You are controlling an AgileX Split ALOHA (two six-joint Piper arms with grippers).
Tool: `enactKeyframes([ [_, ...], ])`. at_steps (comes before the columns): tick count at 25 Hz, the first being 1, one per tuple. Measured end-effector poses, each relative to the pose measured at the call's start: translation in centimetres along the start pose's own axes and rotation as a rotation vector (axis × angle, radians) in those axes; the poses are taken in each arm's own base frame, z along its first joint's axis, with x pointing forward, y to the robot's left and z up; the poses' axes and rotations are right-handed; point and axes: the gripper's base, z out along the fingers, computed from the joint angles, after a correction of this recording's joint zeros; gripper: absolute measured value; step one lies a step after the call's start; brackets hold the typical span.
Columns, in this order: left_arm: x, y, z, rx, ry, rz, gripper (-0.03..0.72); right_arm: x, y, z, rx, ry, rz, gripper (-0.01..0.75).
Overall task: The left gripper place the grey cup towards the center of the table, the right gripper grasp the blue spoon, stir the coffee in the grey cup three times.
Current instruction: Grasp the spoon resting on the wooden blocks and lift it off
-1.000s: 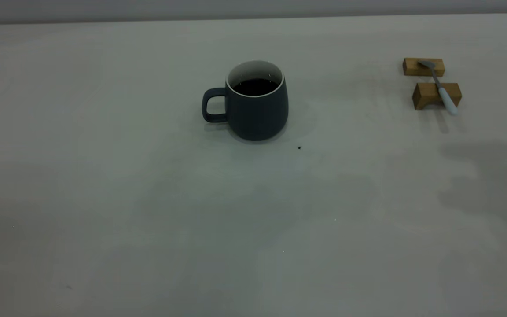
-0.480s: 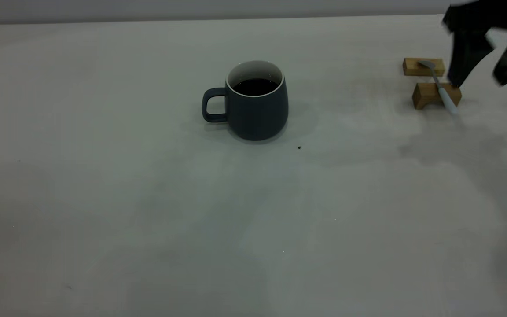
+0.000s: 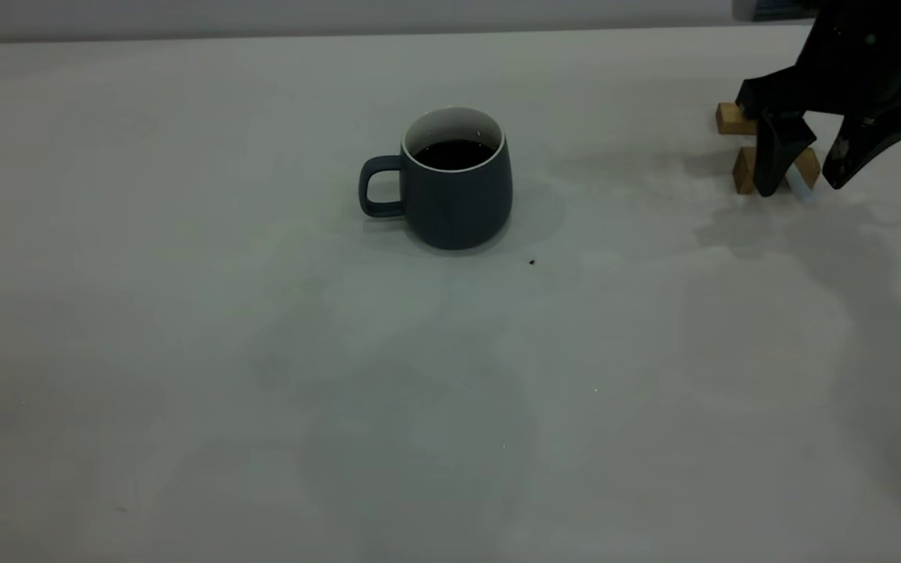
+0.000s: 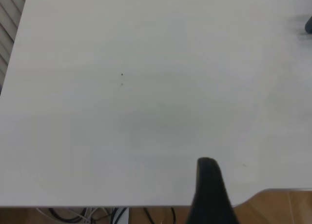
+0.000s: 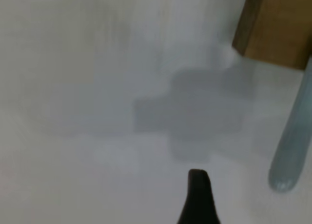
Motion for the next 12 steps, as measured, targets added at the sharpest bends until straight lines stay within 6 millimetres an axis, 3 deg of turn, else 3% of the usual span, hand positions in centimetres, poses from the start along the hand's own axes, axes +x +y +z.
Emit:
enactKeyframes([
  [12, 0.0, 0.0, 0.0, 0.0, 0.0, 0.0, 0.592, -0.7, -0.7, 2.2, 0.056, 0.004, -0.04, 0.629],
])
